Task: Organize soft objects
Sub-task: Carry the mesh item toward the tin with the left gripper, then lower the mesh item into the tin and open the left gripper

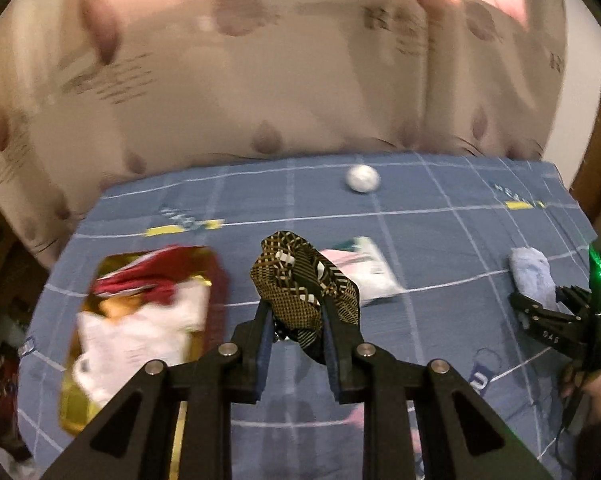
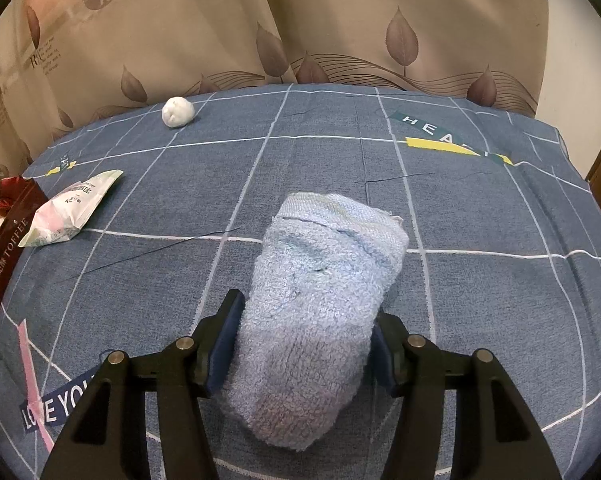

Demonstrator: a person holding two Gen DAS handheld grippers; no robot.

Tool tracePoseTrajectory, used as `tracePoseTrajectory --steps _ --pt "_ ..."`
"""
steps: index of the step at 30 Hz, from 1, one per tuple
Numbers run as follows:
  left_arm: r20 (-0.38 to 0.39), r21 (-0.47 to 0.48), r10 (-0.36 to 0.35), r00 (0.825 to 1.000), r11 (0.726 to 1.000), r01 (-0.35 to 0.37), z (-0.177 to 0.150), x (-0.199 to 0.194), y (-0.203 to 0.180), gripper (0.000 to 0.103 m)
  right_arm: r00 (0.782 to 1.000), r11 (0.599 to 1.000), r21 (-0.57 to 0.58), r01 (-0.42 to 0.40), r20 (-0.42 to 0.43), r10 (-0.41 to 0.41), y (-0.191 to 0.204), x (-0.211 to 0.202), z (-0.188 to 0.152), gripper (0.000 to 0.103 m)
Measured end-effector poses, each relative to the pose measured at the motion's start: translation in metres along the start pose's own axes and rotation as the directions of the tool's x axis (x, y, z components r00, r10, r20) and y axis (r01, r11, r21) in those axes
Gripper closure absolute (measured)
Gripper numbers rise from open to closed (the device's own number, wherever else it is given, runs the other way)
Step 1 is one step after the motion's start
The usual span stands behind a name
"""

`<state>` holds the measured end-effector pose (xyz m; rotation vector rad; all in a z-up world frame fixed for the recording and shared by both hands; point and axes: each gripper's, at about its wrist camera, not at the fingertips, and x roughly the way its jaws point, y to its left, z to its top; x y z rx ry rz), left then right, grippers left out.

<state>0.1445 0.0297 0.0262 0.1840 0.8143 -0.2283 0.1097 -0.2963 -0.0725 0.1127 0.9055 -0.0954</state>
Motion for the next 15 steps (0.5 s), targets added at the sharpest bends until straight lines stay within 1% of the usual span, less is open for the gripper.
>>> tracePoseTrajectory --steps 4,8,11,15 --pt "0.013 -0.053 0.060 0.998 0.997 -0.059 -0.008 -0.019 0.047 0.080 1.000 1.000 -0.003 0.002 -0.001 -0.002 0.000 0.000 0.000 0.048" --pt "0.000 -0.102 0.110 0.994 0.989 -0.109 -0.022 -0.029 0.088 0.080 1.000 1.000 -0.004 0.004 -0.001 -0.004 0.000 0.001 0.001 0.048" --pt "-0.025 -0.129 0.116 0.993 0.985 -0.119 -0.037 -0.029 0.110 0.080 1.000 1.000 -0.005 0.004 -0.001 -0.004 -0.001 0.001 0.001 0.048" --pt "-0.057 -0.143 0.127 0.990 0.981 -0.134 -0.060 -0.025 0.124 0.080 1.000 1.000 -0.007 0.004 -0.001 -0.004 -0.001 0.001 0.000 0.047"
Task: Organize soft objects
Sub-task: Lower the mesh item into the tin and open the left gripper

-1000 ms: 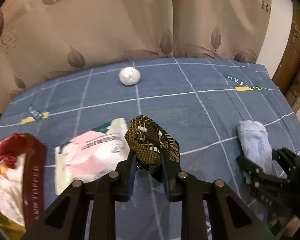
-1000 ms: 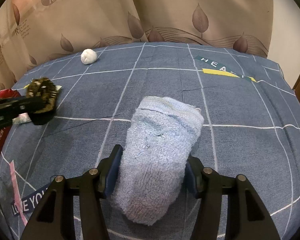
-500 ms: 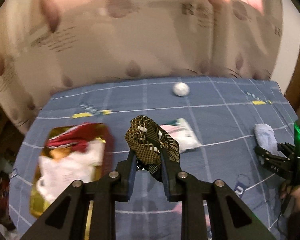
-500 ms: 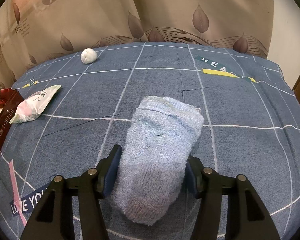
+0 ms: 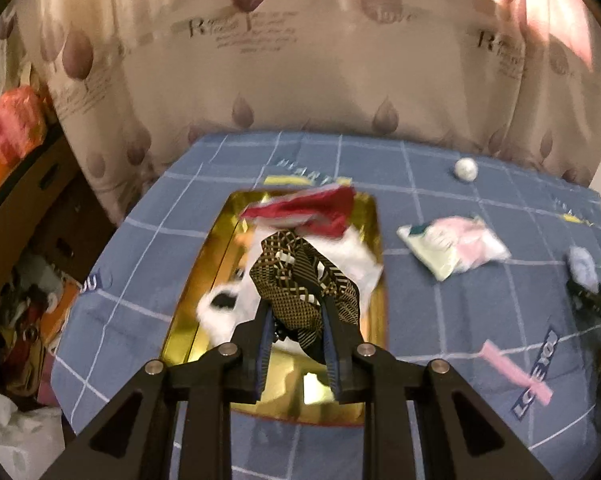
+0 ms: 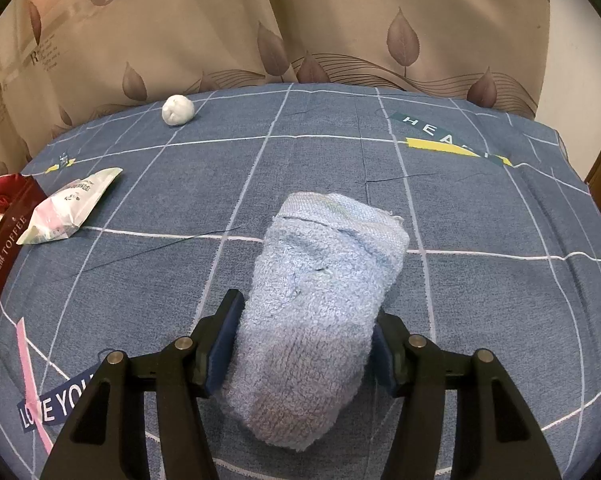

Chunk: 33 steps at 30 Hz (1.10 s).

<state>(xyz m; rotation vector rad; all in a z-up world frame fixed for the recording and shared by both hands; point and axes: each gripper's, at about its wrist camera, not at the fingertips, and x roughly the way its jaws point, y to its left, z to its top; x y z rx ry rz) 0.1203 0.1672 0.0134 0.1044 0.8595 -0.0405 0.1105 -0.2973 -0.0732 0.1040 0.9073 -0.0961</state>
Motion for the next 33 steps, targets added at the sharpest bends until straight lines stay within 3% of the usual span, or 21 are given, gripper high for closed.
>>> tracePoseTrajectory --steps 12,22,25,33 --pt "-0.015 -0.013 -0.020 1.000 1.000 0.020 -0.020 0.021 0.011 0.080 1.000 1.000 -0.002 0.003 0.000 -0.003 0.001 0.000 0.000 0.047" --pt "-0.037 -0.040 0.033 0.999 0.999 -0.034 -0.025 0.030 0.018 0.072 1.000 1.000 -0.007 0.008 -0.001 -0.008 0.000 0.000 -0.001 0.045" --pt "-0.031 -0.046 0.081 0.996 0.996 -0.082 -0.025 0.031 0.020 0.064 1.000 1.000 -0.010 0.009 -0.001 -0.009 0.000 0.000 -0.001 0.045" --pt "0.005 -0.059 0.119 0.993 0.991 -0.119 -0.028 0.026 0.027 0.061 1.000 1.000 -0.020 0.017 -0.003 -0.017 0.000 -0.001 -0.003 0.044"
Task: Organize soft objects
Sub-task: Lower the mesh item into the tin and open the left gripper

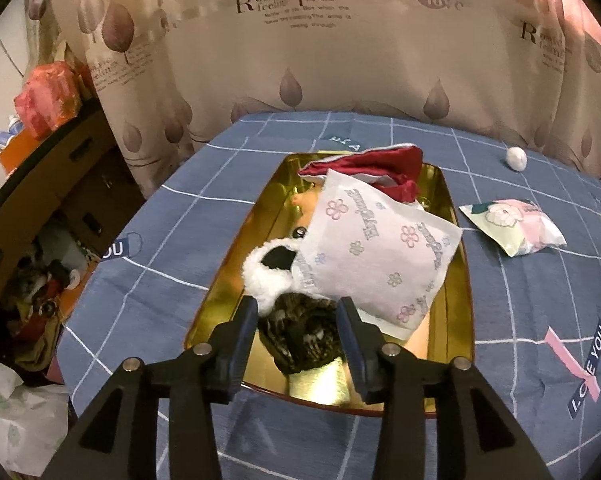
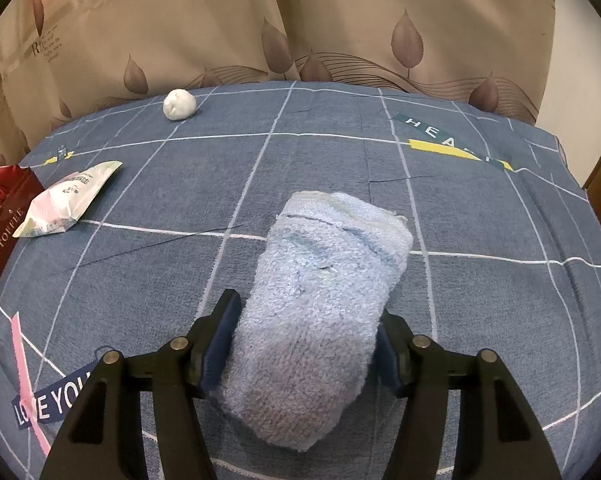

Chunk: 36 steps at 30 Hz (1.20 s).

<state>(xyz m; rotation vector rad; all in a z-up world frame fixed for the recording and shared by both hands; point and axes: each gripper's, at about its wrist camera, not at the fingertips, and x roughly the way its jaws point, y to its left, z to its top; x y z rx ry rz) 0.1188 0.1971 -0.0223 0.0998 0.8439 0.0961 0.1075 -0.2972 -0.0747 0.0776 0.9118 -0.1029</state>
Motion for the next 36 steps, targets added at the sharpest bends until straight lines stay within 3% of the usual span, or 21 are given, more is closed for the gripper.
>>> tracePoseTrajectory --steps 9,27,29,33,36 --pt "0.037 0.007 0.013 0.999 1.000 -0.013 -0.002 -0.007 0.001 0.059 1.000 1.000 -0.008 0.007 -0.002 -0.007 0.005 0.002 0.001 0.044" --pt "0.115 -0.078 0.041 0.992 0.996 -0.032 -0.005 -0.031 0.027 0.055 1.000 1.000 -0.011 0.011 -0.003 -0.011 0.006 0.003 0.001 0.043" --pt "0.115 -0.086 0.056 0.992 0.995 -0.046 -0.006 -0.031 0.030 0.054 1.000 1.000 -0.012 0.012 -0.002 -0.012 0.007 0.003 0.001 0.049" --pt "0.114 -0.095 0.081 0.990 0.993 -0.070 -0.009 -0.032 0.033 0.054 1.000 1.000 -0.009 0.006 0.007 -0.006 0.006 0.000 0.003 0.069" --pt "0.123 -0.089 0.096 0.988 0.992 -0.085 -0.009 -0.033 0.033 0.054 1.000 1.000 0.008 -0.001 0.005 0.001 0.004 -0.001 0.004 0.073"
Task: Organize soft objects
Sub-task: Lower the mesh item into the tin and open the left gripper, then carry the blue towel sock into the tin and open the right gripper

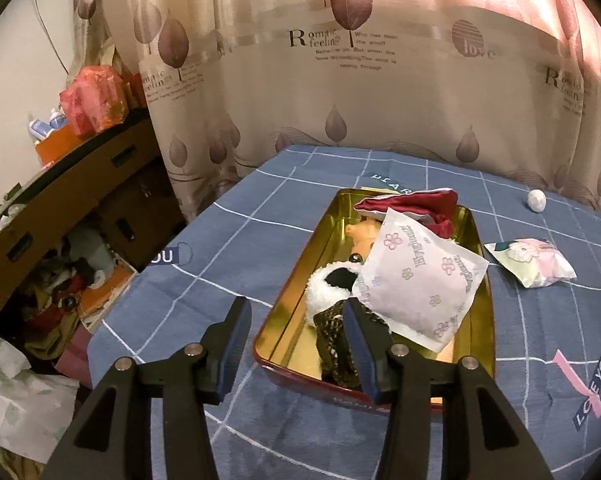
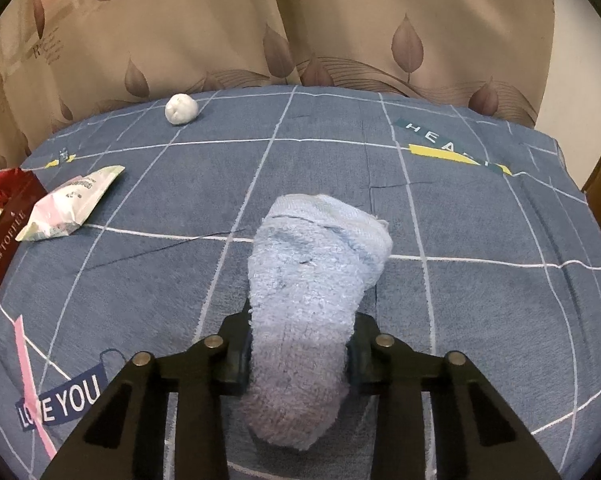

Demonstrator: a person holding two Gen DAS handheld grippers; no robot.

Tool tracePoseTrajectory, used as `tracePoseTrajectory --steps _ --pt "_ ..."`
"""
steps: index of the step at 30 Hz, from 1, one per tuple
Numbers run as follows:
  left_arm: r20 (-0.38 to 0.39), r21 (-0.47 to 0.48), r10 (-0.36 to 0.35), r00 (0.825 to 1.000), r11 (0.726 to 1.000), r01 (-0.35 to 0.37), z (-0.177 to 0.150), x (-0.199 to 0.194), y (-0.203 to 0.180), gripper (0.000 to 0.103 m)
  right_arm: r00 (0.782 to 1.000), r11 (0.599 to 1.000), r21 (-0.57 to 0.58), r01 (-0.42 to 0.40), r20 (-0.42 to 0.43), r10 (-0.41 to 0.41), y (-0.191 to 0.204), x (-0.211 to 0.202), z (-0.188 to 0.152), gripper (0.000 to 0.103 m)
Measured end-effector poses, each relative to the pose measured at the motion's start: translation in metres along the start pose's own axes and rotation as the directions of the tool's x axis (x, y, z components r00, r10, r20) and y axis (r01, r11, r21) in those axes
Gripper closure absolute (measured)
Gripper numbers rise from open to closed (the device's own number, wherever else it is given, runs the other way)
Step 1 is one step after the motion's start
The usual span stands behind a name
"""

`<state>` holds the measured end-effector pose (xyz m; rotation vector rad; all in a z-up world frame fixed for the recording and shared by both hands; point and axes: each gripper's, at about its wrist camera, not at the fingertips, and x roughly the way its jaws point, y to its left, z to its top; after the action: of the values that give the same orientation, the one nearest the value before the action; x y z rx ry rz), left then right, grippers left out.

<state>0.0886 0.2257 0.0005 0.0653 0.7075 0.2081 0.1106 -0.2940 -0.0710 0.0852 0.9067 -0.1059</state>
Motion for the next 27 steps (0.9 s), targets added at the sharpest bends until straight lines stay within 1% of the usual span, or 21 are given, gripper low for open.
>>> tracePoseTrajectory --steps 3,8,10,14,20,23,27 --pt "0.001 -0.004 -0.002 1.000 1.000 0.002 0.000 0.000 0.000 0.054 1.000 1.000 0.005 -0.003 0.003 0.003 0.004 -0.002 0.002 0.076" --pt "-0.009 -0.024 -0.010 1.000 1.000 0.009 0.001 0.000 0.003 0.054 1.000 1.000 0.003 -0.013 0.022 0.013 0.012 -0.012 0.006 0.076" --pt "-0.015 -0.034 -0.020 1.000 0.999 0.020 0.001 0.001 0.004 0.054 0.999 1.000 -0.002 -0.024 0.021 0.024 0.018 -0.015 0.008 0.076" --pt "-0.021 -0.038 -0.006 1.000 0.999 0.006 0.000 0.002 0.006 0.054 0.998 0.998 -0.029 -0.052 0.033 0.053 0.038 -0.024 0.014 0.076" --pt "-0.034 -0.072 -0.004 0.999 0.997 0.001 -0.002 0.004 0.013 0.054 0.990 0.988 -0.087 -0.126 0.044 0.131 0.087 -0.036 0.025 0.076" --pt "-0.039 -0.071 -0.001 0.999 0.997 -0.002 -0.004 0.003 0.014 0.054 0.982 0.975 -0.126 -0.182 0.034 0.188 0.119 -0.040 0.029 0.076" --pt "-0.040 -0.077 -0.008 0.999 0.997 0.005 -0.005 0.001 0.015 0.054 0.969 0.953 -0.192 -0.236 0.020 0.244 0.163 -0.045 0.031 0.076"
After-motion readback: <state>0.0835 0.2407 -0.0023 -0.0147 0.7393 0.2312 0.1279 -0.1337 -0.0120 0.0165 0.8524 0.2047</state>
